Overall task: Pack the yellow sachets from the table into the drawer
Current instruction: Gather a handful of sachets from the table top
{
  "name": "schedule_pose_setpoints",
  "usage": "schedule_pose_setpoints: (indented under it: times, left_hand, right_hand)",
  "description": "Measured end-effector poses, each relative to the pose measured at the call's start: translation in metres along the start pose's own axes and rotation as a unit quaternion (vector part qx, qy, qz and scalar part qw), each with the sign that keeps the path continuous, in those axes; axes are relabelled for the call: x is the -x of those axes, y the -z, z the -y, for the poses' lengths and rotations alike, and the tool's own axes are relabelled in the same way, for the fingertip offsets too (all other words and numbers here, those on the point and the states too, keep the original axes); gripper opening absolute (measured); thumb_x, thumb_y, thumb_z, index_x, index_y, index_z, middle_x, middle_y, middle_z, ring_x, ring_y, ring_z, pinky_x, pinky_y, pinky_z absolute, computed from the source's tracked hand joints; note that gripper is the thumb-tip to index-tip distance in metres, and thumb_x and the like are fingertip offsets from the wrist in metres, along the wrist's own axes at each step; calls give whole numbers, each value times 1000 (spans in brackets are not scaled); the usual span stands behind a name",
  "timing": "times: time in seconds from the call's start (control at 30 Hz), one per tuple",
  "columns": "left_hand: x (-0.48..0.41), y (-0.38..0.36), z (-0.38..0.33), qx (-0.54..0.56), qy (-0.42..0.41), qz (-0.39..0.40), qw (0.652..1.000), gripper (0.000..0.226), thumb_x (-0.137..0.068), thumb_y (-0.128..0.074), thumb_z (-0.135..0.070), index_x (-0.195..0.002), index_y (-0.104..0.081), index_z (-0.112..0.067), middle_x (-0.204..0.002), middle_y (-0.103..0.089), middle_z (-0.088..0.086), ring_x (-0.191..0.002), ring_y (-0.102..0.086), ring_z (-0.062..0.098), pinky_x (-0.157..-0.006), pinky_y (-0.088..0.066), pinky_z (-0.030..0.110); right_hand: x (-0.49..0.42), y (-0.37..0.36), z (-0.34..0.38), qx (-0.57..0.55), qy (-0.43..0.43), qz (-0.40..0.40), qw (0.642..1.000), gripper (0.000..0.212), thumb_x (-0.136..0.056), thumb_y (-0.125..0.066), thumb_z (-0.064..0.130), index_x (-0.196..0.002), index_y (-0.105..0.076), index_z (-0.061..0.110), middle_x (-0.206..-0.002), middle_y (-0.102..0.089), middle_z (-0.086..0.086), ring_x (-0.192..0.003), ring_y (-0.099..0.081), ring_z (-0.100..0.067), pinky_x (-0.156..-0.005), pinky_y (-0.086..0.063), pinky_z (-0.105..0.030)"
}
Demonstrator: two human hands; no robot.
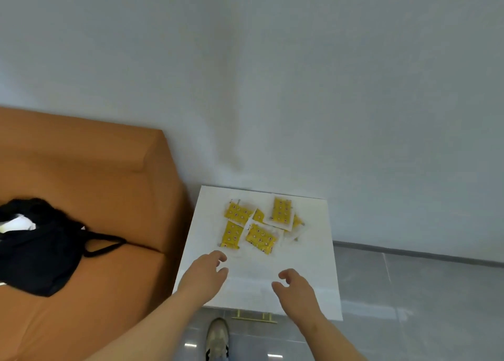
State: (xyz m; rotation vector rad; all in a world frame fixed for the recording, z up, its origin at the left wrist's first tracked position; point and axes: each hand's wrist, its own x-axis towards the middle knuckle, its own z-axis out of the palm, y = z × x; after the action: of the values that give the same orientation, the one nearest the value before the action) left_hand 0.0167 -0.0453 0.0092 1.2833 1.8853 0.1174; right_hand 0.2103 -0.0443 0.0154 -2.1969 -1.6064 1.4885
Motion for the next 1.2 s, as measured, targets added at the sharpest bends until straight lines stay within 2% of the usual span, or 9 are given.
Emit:
schedule_pose_setpoints:
  times: [0.17,0.3,0.37,0.5,0.67,0.83,1.0,1.13,1.2]
  left_hand:
    - [-73,4,-2,22,55,-9,998,30,-98,-42,-22,-126,-50,-22,-129,-53,3,-110,-53,18,-82,-43,23]
    - [-130,-10,-14,-52,85,-69,993,32,-96,-42,-23,-126,-52,-29,-140,-42,0,-128,-37,23,-97,-43,35]
    - [-155,-23,-20,-43,112,-55,991,38,-96,-41,-28,-134,-42,-33,-150,-26,1,-138,-21,25,-103,-35,41]
    - [-192,-53,-20,-52,212,-67,974,65,-93,-39,-51,-147,-7,-31,-156,-4,4,-144,-4,29,-109,-26,51]
    - [-208,-77,-20,-46,263,-78,961,83,-85,-50,-58,-146,-2,-28,-152,-7,3,-139,-12,29,-102,-33,51]
    - [-217,-77,-19,74,251,-112,959,84,-78,-72,-35,-142,-20,-26,-129,-35,13,-114,-48,36,-89,-47,45]
    - [-210,-68,-11,204,256,-118,938,81,-81,-71,-19,-144,-21,-21,-111,-55,7,-106,-57,37,-80,-45,36]
    - [-199,-54,-2,251,278,-144,916,32,-83,-68,-17,-111,-54,-12,-99,-61,8,-97,-59,32,-77,-47,33]
    - [-193,-48,-2,298,284,-149,899,14,-85,-65,-17,-97,-58,-13,-97,-64,11,-91,-60,31,-77,-50,36]
  right_hand:
    - [-70,11,11,-43,-52,-7,998,40,-97,-46,26,-134,-43,13,-135,-49,-10,-115,-50,-20,-87,-35,-23]
    - [-141,17,11,-50,-96,-25,994,47,-96,-47,32,-138,-40,13,-141,-45,-11,-127,-45,-28,-103,-37,-35]
    - [-177,19,10,-42,-116,-49,991,55,-94,-49,36,-142,-34,14,-146,-38,-13,-130,-40,-34,-109,-33,-43]
    - [-241,25,10,-58,-187,-91,976,92,-84,-58,54,-150,-3,22,-157,0,-11,-139,-16,-46,-112,-18,-50]
    - [-283,16,17,18,-242,-73,967,106,-74,-59,67,-149,3,26,-156,8,-11,-141,-5,-44,-111,-9,-57]
    - [-287,11,19,122,-173,-114,971,79,-73,-68,58,-133,-29,25,-135,-30,-8,-119,-33,-35,-86,-41,-49]
    - [-295,22,10,45,-106,-71,991,53,-83,-65,38,-123,-40,15,-118,-41,-11,-106,-47,-36,-74,-39,-36]
    - [-295,33,-3,-21,-77,-95,992,20,-88,-59,27,-97,-53,9,-91,-57,-6,-85,-56,-27,-67,-38,-29]
    - [-290,39,-10,-37,-87,-107,990,13,-90,-55,23,-87,-53,10,-79,-56,-3,-80,-55,-26,-66,-35,-28]
